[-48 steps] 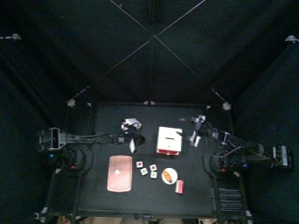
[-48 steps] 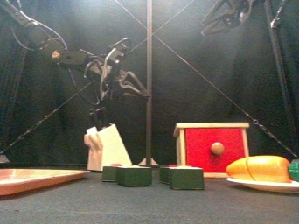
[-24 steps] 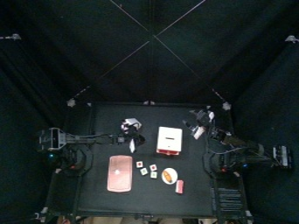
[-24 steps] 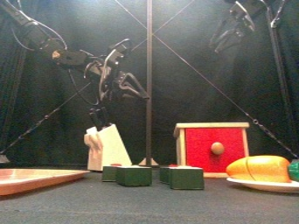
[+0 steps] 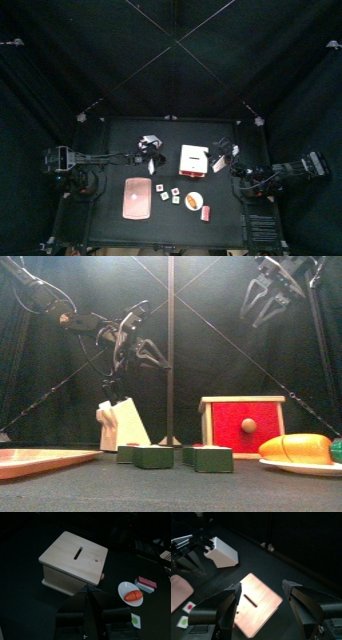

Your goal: Grab drawer handle

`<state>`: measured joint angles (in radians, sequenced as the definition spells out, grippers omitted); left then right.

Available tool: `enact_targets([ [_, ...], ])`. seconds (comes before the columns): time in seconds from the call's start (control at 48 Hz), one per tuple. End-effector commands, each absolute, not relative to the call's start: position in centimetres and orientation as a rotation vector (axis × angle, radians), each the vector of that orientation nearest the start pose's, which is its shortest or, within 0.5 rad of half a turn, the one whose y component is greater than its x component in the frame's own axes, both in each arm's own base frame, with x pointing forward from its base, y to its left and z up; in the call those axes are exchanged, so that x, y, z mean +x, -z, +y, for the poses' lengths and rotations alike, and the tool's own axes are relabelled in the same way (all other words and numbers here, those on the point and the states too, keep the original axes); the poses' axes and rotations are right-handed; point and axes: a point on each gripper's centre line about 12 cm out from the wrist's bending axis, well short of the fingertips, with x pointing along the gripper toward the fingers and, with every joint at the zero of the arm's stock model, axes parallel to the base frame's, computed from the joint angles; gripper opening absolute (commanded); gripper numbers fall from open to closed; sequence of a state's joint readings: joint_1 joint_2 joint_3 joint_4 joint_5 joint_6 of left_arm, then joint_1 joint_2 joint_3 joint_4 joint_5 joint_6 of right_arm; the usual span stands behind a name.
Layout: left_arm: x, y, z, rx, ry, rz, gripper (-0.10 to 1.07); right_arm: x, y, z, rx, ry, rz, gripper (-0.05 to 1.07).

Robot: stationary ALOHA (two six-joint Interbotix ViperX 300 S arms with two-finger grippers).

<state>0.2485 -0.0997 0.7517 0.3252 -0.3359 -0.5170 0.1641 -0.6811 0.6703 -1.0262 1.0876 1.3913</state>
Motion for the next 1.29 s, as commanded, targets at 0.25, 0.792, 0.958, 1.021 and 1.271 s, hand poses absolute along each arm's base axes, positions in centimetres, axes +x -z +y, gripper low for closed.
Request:
enact_targets([
  [0.25, 37.3, -22.1, 8.1, -0.259, -0.17, 0.284, 0.5, 21.4, -28.5, -2.4, 0.658, 0.87, 0.341, 0.96],
  [0.792, 39.5, -23.0, 8.5, -0.249, -0.16, 0.248, 0.5, 22.8, -23.0, 2.5, 0.948, 0.924, 0.359, 0.96],
  [0.958, 41.8, -22.6, 9.2, -0.228, -0.153, 0.25, 0.5, 23.8, -22.1, 3.2, 0.976, 0.959, 0.354, 0.96],
  [1.021, 42.7, -22.5, 9.5, -0.209, -0.148, 0.252, 0.5, 24.0, -21.9, 3.4, 0.987, 0.97, 0.352, 0.96],
  [1.271, 44.8, -22.0, 10.0, -0.182, -0.139, 0.259, 0.48, 24.9, -20.2, 4.0, 1.006, 1.025, 0.353, 0.96],
])
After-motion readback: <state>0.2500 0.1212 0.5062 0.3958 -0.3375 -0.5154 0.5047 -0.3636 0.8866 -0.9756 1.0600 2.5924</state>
